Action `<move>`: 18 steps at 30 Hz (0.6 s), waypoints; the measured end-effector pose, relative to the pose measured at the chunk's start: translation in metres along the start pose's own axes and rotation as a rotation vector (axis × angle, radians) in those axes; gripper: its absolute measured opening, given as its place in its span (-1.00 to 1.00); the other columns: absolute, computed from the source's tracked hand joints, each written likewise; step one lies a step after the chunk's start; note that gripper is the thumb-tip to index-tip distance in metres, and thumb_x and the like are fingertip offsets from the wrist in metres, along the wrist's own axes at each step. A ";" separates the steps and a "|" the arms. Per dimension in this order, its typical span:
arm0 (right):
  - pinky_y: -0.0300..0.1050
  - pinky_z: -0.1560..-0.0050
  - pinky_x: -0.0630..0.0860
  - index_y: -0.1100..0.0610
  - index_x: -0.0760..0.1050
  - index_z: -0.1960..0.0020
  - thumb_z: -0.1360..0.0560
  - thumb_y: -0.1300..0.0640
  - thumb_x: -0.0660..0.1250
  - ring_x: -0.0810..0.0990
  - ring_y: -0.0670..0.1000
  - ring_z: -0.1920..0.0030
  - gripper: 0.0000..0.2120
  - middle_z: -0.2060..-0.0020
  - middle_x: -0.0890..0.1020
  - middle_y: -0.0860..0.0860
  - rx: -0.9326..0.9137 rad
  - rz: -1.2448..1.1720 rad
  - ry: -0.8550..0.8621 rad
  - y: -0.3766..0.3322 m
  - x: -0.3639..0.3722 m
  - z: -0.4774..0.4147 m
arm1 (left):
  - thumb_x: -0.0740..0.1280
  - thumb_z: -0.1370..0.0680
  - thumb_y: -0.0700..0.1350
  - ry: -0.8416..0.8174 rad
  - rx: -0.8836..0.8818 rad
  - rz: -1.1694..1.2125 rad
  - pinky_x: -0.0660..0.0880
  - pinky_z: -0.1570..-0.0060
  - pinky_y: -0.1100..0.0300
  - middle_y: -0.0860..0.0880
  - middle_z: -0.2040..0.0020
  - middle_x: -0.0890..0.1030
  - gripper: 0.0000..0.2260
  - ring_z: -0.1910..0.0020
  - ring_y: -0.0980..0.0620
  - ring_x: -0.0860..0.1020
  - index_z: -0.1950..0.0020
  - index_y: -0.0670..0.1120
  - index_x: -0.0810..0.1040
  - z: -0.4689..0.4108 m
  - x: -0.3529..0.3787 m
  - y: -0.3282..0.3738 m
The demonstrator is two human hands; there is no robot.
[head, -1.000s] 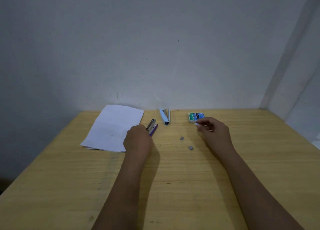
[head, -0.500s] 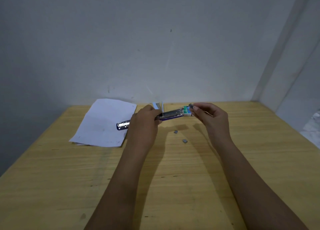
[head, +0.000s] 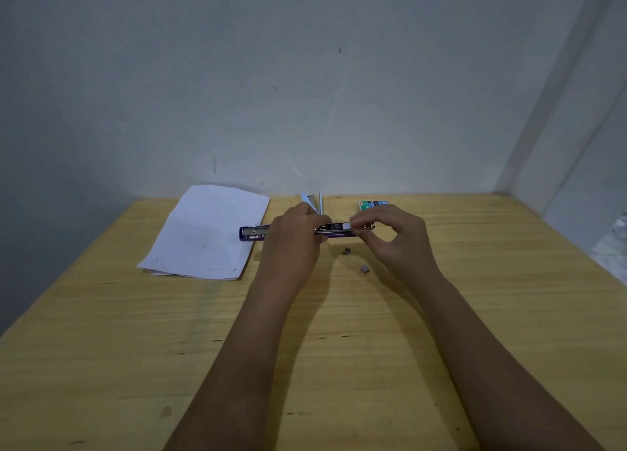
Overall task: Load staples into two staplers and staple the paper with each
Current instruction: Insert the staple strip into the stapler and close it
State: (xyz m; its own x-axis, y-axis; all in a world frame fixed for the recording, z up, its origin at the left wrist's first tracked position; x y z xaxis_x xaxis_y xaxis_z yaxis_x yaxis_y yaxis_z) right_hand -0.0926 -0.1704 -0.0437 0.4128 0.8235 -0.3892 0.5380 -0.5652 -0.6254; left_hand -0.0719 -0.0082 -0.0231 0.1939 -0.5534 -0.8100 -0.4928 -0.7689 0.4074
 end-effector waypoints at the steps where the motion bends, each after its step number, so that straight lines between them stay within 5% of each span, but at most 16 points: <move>1: -0.28 0.03 0.49 0.15 0.65 0.14 -0.37 0.37 0.44 0.61 -0.07 0.11 -0.84 0.19 0.68 -0.01 0.000 -0.003 0.000 0.001 0.000 0.000 | 0.33 -0.52 -0.18 -0.002 0.005 0.002 0.45 -0.03 0.02 -0.08 -0.04 0.56 -0.75 0.00 -0.09 0.52 -0.19 -0.04 0.60 0.000 0.000 0.001; 18: -0.34 0.07 0.48 0.17 0.65 0.17 -0.36 0.42 0.43 0.63 -0.10 0.12 -0.82 0.20 0.67 -0.01 0.013 -0.047 0.007 0.001 0.001 0.000 | 0.32 -0.53 -0.18 -0.046 0.004 0.032 0.45 -0.03 0.05 -0.08 -0.03 0.55 -0.76 0.00 -0.06 0.51 -0.18 -0.04 0.60 0.001 -0.001 0.002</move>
State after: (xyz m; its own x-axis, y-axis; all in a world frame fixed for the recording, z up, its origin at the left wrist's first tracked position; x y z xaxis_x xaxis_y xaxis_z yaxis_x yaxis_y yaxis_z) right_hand -0.0914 -0.1702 -0.0451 0.3924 0.8486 -0.3549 0.5475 -0.5255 -0.6513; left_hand -0.0736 -0.0089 -0.0216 0.1388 -0.5628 -0.8149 -0.5016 -0.7495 0.4322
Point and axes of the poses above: each hand's wrist, its own z-axis away from the middle knuckle, its own x-axis out of the palm, y = z × x, the point moved 2 cm from there along -z, towards the middle knuckle
